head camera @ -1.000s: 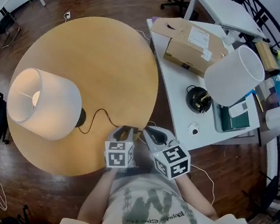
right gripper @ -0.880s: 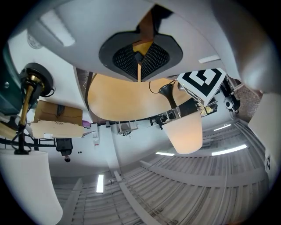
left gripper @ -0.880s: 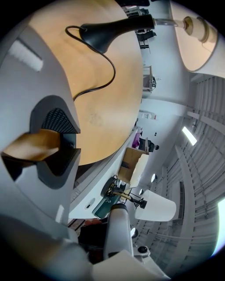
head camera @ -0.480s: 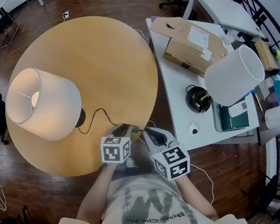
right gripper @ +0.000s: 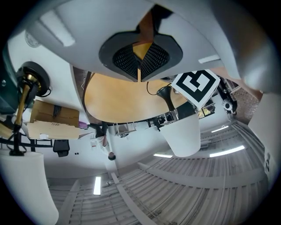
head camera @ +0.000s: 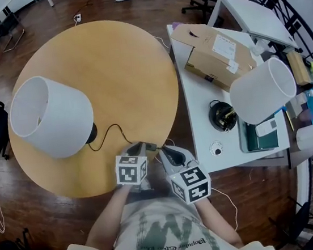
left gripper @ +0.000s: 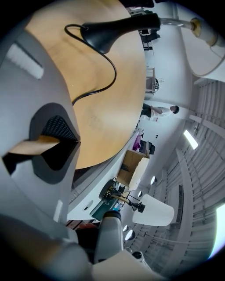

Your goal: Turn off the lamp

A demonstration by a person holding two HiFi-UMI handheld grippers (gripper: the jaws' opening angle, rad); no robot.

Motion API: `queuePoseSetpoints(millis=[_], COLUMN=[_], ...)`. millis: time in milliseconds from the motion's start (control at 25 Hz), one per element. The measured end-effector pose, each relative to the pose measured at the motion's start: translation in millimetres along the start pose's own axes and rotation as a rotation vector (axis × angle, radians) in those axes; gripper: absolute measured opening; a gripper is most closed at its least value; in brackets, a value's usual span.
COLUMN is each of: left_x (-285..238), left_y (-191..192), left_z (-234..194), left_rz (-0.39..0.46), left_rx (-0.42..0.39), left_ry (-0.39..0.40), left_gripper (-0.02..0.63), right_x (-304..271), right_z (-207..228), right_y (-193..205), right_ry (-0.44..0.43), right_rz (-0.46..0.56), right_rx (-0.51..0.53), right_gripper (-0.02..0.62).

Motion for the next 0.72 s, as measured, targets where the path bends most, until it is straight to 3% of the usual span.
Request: queuePoseSetpoints(millis=[240,720], left_x=[1.3,70.7], left_y=[-0.8,-18.6], left_z=[0.2,-2.7], left_rz=[0.031,0.246], left_rx=[0.059,0.177], left_ry=[-0.027,-0.210], left_gripper=[0.005,0.005], right_x=[-1.3,-5.8], right_z=[-1.6,-29.4], right_y=[-5.5,-33.0], right_ry=[-0.049,-0.255], right_rz=[0.003,0.038], right_rx=[0.029,0.181], right_gripper=[0.020,0.020])
Point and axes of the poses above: the fingertips, and each gripper's own axes: x backward along the fingers, z to its right, y out of its underside, the point moved 5 cm from there along x, backward along the fingers, and after that the axes turned 3 degrees about x, right-handed, at the moved point
